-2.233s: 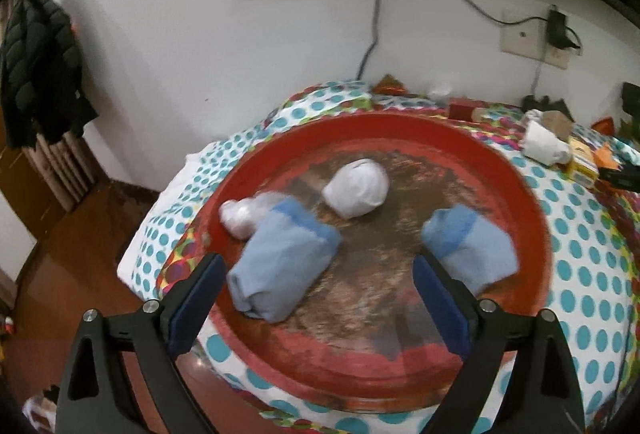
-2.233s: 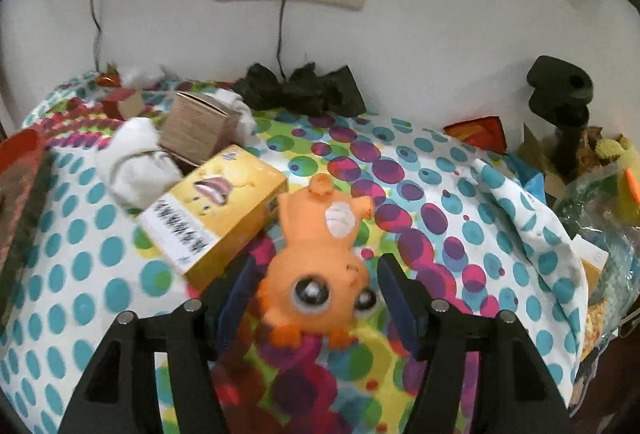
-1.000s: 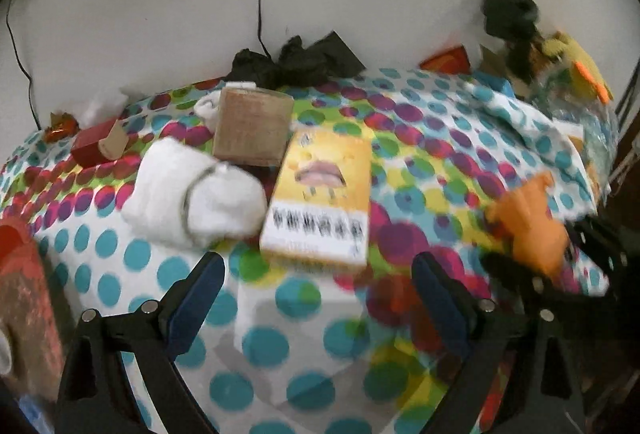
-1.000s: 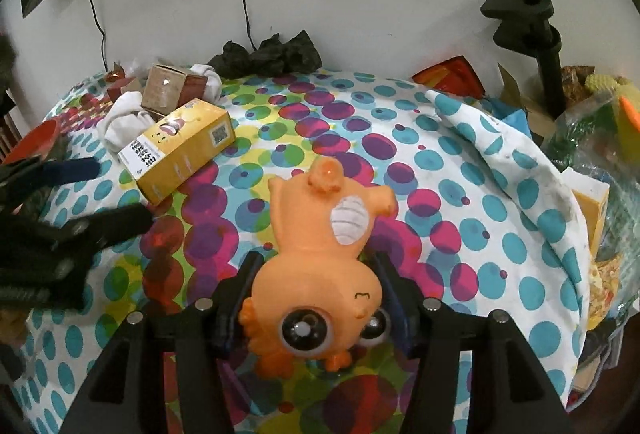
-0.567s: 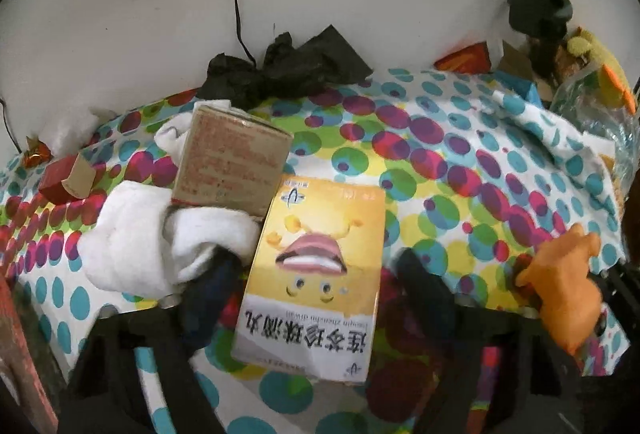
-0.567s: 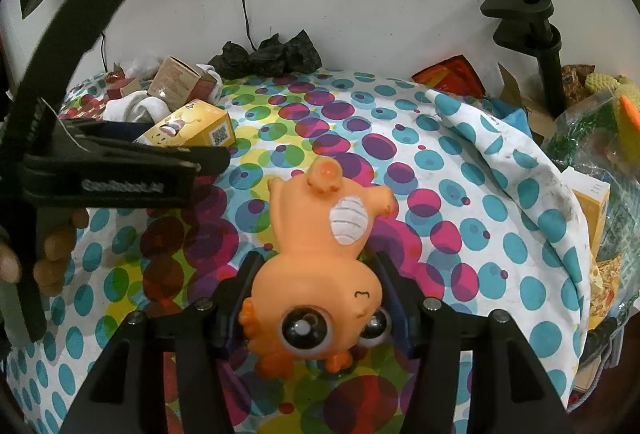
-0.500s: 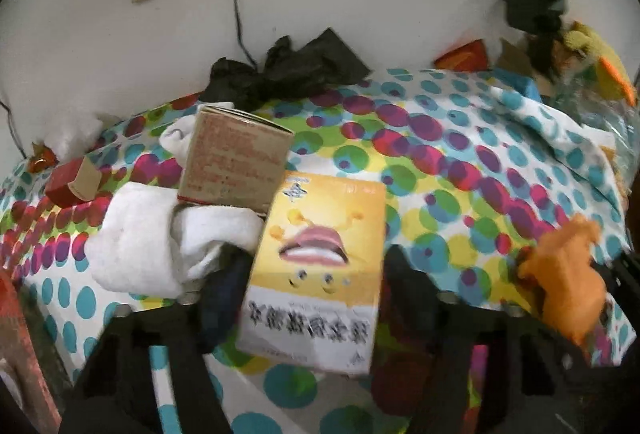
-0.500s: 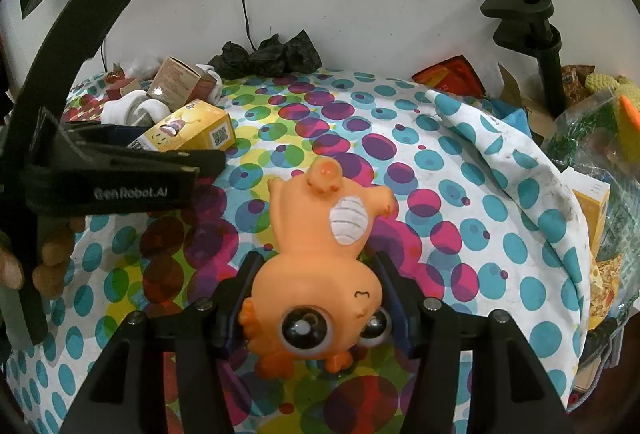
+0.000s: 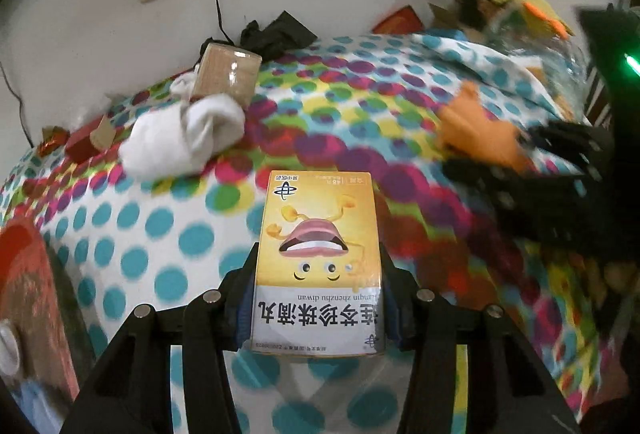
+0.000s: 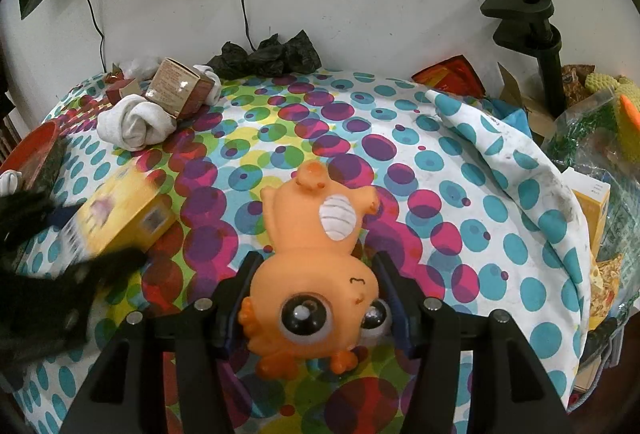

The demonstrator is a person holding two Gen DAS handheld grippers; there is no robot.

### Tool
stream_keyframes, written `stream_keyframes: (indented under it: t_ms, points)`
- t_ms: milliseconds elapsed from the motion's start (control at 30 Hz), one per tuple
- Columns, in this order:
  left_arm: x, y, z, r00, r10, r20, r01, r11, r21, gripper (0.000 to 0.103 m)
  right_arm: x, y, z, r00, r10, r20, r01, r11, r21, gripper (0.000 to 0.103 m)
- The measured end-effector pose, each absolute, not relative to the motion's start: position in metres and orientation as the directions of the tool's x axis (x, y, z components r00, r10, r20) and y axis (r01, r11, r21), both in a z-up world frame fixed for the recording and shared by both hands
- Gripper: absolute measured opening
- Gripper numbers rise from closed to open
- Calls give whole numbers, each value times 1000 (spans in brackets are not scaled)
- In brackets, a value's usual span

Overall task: Organize objects
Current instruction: 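Carry the yellow medicine box to the red tray with the left gripper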

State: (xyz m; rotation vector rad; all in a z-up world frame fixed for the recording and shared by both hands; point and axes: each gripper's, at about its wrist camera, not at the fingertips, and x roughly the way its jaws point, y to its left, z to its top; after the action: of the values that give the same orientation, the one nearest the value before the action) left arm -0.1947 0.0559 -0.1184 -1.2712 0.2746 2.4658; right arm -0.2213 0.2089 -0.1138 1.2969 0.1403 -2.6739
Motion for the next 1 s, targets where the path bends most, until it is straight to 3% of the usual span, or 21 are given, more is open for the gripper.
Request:
stream_keyframes:
  t_ms: [600, 1000]
  points:
    - [-144, 8, -77, -610, 183, -771, -295, -956, 6, 47, -222, 209, -114, -609, -108, -786, 189, -982, -11, 59]
    - [-135, -73, -56, -649, 46, -759, -94, -995, 20, 47, -222, 209, -114, -609, -107, -786, 187, -982, -12, 59]
